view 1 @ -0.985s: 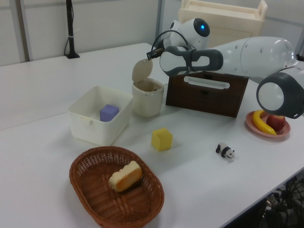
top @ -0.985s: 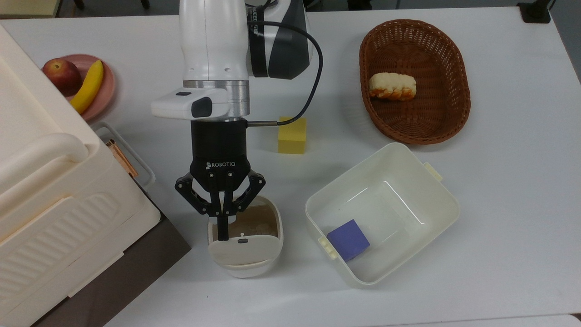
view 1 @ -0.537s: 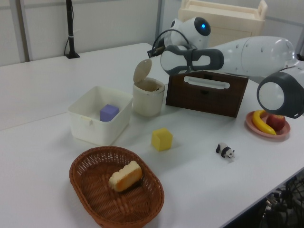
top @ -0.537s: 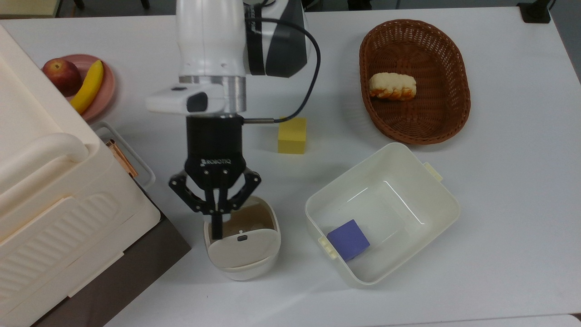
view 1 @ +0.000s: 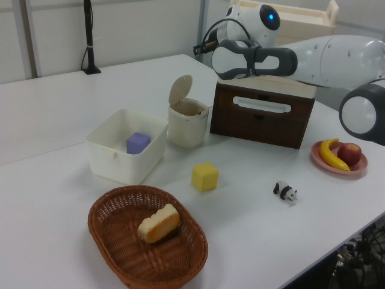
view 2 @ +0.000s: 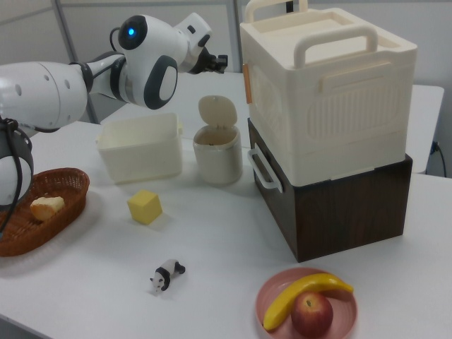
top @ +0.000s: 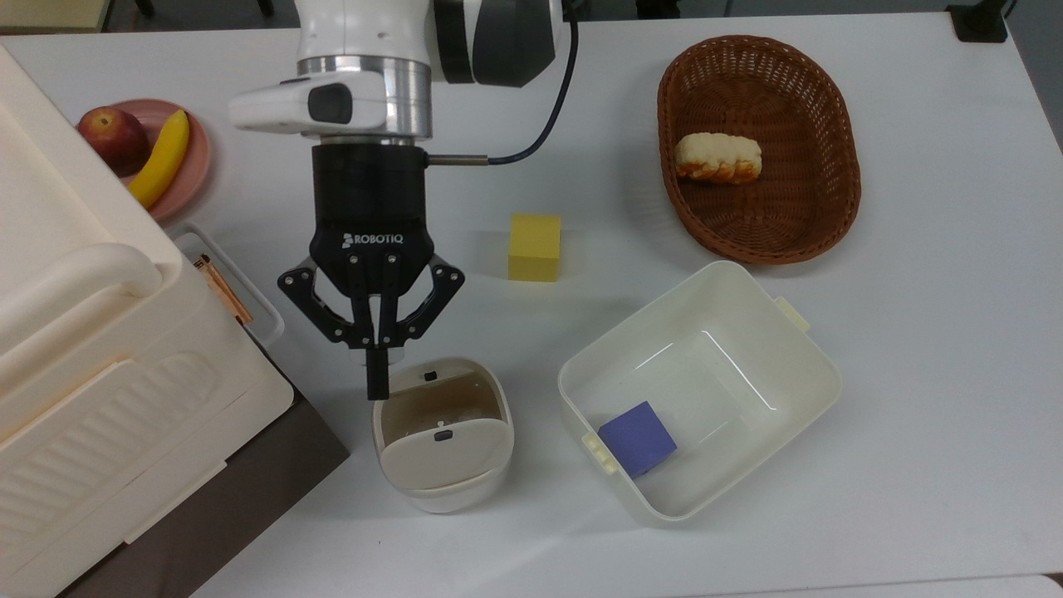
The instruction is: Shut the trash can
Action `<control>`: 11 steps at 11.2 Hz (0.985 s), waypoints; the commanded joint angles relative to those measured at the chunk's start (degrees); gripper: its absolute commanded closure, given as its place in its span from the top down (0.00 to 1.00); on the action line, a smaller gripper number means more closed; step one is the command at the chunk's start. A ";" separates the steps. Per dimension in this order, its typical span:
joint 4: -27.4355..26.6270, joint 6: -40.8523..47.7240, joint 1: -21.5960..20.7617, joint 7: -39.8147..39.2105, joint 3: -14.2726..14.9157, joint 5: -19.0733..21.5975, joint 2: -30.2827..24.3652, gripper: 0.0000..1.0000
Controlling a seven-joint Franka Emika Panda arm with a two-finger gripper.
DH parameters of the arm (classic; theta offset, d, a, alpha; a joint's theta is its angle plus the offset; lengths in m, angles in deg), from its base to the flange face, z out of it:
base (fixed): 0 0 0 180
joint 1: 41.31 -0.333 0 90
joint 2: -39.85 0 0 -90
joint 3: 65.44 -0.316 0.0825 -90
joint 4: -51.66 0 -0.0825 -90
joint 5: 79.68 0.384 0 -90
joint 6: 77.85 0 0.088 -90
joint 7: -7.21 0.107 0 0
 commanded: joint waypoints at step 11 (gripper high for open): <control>0.10 -0.32 -2.14 -1.23 0.21 -0.76 2.70 0.00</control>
